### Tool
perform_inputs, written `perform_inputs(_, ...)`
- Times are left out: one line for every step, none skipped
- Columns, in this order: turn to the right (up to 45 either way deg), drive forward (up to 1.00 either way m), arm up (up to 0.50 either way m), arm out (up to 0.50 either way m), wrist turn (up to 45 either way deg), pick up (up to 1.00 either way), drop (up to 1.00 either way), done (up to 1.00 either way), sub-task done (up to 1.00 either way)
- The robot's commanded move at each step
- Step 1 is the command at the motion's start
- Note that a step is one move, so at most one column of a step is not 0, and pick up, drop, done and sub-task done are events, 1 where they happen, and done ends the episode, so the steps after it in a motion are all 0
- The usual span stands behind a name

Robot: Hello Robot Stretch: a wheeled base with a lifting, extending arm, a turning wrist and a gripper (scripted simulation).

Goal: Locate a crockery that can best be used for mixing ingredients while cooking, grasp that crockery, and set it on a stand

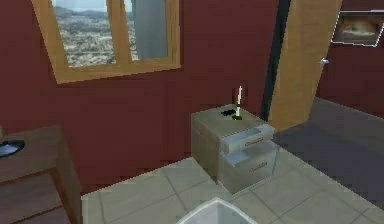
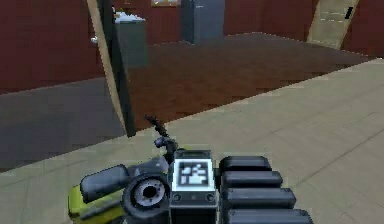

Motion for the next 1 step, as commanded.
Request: perform_inputs(0.0,0.75,0.00,0.00,0.0,0.00,0.00,0.00,0.00)
